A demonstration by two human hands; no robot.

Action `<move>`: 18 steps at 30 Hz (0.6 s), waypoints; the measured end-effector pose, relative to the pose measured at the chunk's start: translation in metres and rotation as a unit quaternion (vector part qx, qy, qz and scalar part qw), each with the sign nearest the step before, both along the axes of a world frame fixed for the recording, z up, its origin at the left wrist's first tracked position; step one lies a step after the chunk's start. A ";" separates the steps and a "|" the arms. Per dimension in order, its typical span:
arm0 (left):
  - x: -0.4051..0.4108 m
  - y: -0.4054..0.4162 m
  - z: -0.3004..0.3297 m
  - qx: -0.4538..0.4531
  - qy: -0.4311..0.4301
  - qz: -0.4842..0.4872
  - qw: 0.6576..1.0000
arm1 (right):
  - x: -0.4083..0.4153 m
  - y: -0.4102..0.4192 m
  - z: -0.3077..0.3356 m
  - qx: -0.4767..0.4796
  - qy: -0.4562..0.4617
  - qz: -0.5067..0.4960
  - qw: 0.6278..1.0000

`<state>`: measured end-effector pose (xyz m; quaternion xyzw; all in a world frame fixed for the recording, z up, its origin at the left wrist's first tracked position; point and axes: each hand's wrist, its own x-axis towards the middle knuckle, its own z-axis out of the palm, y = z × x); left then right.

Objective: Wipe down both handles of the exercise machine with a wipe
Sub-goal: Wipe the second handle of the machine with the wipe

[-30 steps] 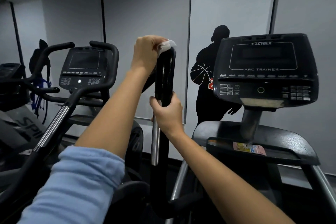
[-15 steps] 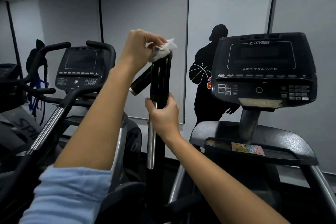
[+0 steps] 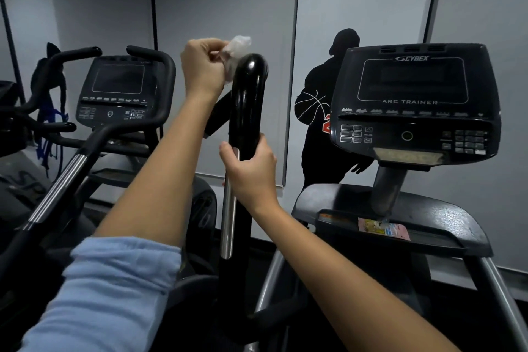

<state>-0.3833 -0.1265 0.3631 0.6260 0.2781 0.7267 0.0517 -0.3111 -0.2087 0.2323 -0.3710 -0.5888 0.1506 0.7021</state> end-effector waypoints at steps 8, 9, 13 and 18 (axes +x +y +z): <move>-0.022 -0.069 -0.060 0.224 0.187 0.044 0.955 | 0.001 -0.001 0.001 -0.026 0.000 0.005 1.000; -0.019 -0.067 -0.066 0.230 0.207 0.061 0.949 | 0.001 0.000 0.001 -0.028 -0.006 -0.002 1.000; -0.016 -0.051 -0.060 0.275 0.207 0.103 0.933 | -0.001 -0.002 0.002 -0.030 0.000 -0.013 0.999; -0.011 -0.035 -0.023 0.266 0.221 0.100 0.933 | -0.002 -0.003 0.000 -0.034 0.016 0.003 0.999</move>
